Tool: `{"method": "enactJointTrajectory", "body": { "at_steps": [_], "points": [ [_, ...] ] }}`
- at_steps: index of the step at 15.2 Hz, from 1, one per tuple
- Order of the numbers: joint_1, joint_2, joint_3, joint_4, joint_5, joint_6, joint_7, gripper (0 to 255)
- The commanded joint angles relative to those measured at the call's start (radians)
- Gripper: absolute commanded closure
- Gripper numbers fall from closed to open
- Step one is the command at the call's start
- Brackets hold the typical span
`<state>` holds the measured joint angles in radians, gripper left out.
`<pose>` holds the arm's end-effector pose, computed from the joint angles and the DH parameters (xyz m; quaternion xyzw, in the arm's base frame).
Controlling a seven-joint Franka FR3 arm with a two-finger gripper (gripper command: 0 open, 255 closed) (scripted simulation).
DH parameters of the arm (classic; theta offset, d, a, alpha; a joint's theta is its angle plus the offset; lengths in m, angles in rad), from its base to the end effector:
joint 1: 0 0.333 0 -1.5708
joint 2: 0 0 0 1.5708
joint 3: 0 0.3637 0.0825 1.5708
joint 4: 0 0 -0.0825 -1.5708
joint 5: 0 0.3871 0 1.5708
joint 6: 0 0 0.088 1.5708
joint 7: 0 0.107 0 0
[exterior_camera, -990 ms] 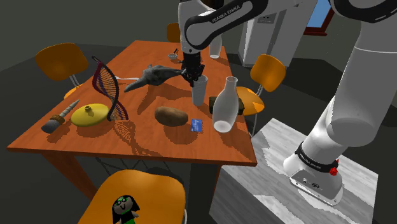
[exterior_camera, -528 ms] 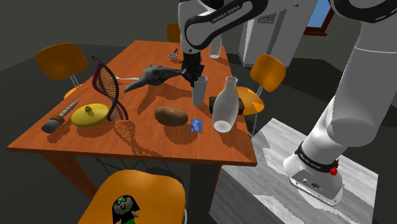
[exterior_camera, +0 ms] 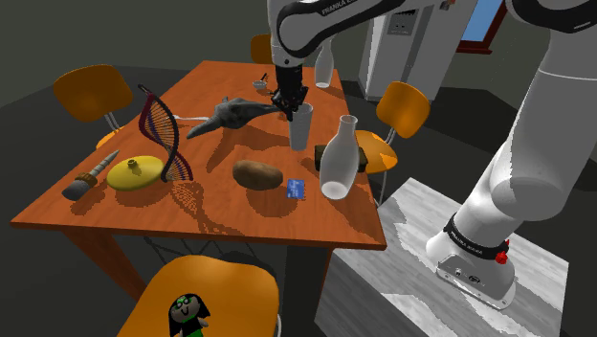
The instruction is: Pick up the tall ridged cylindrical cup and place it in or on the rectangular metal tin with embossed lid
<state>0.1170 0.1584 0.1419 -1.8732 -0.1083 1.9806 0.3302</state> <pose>0.5873 0.1442 0.4706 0.9989 -0.0134 -0.0124 0.0434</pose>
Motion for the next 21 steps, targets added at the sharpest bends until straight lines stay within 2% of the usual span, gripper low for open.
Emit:
{"method": "enactJointTrajectory", "body": {
  "at_steps": [1,15,21],
  "points": [
    [0.0,-0.008,0.001,0.018,0.002,-0.026,-0.003,255],
    [0.001,-0.039,0.003,0.167,0.012,-0.205,-0.019,255],
    [-0.028,-0.264,-0.023,-0.029,0.04,-0.228,-0.082,255]
  ]
}}
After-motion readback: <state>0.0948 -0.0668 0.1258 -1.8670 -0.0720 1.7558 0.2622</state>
